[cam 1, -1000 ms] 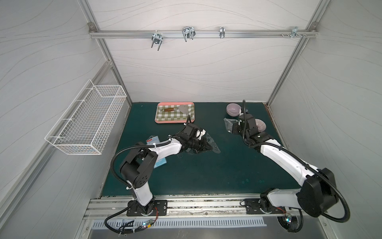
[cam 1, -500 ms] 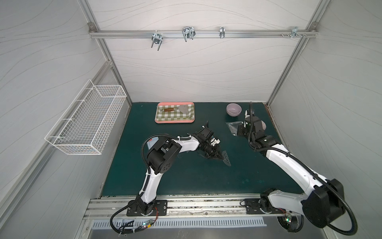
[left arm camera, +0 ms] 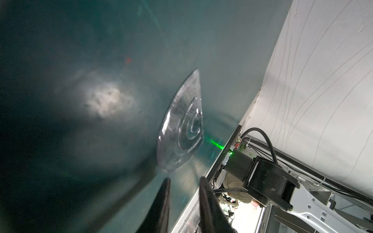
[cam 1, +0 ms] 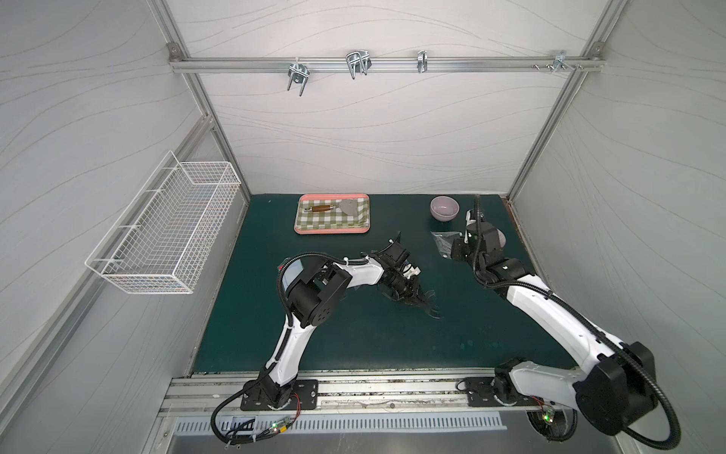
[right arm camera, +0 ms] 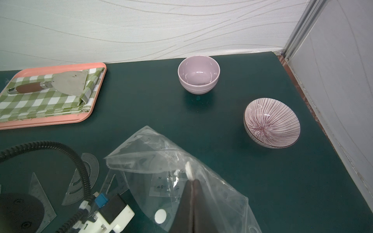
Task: Open the ruler set and take out the ruler
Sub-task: Place the ruler at the center of the board, then take out the ruler from the ruler set bag.
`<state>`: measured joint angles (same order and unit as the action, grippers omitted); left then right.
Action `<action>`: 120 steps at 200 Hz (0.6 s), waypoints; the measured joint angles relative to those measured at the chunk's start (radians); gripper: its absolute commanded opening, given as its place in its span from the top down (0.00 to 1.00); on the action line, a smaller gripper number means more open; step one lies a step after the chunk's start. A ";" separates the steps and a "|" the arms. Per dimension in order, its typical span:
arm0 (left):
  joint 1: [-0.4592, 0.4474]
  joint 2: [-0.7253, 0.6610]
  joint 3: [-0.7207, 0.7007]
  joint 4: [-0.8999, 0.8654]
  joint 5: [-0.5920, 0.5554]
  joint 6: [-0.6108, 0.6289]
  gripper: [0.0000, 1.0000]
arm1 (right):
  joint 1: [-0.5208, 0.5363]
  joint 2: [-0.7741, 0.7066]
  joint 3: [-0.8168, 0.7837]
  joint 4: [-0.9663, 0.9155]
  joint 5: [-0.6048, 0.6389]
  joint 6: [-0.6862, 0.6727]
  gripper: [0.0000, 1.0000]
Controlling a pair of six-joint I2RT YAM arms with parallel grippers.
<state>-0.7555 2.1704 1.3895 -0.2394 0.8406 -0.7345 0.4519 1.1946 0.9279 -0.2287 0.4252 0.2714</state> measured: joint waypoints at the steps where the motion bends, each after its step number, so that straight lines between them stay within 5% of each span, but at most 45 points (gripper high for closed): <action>1: 0.000 0.000 0.000 -0.001 -0.001 -0.001 0.66 | 0.000 0.000 0.000 0.000 0.000 0.000 1.00; 46: 0.012 -0.051 -0.008 -0.060 -0.070 0.021 0.58 | 0.008 0.015 0.000 -0.001 -0.011 0.035 1.00; 120: 0.106 -0.429 -0.105 0.030 -0.173 -0.052 0.62 | 0.110 0.114 0.000 0.001 -0.002 0.105 1.00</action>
<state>-0.6498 1.7412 1.2850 -0.2096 0.6674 -0.7864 0.5617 1.3083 0.9279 -0.2279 0.4236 0.3767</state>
